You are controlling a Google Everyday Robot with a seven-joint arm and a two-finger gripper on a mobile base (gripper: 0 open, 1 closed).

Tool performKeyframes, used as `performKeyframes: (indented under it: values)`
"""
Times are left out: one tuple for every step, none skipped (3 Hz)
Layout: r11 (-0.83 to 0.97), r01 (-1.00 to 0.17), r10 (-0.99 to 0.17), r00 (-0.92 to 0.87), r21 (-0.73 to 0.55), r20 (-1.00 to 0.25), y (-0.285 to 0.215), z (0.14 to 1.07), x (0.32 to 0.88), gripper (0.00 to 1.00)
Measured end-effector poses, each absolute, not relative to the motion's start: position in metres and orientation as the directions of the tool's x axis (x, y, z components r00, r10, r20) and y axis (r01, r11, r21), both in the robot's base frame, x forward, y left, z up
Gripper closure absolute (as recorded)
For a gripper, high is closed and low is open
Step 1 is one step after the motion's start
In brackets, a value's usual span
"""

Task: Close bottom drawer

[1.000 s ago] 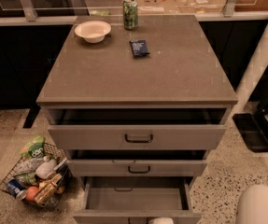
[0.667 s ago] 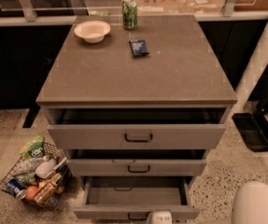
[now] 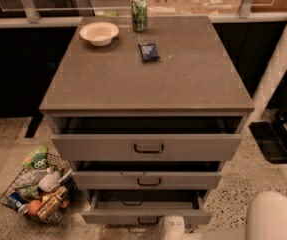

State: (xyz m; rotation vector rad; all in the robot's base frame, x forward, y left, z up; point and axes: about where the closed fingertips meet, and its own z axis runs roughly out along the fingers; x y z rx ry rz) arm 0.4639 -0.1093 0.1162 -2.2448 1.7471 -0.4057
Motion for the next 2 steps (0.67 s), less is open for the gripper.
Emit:
performKeyframes:
  values:
    - [-0.238,-0.896,-0.970,0.235,-0.376,0.056,-0.109,0.116,0.460,1.00]
    - [-0.198,-0.888,-0.980,0.192,-0.416,0.057,-0.121,0.120,0.500,1.00]
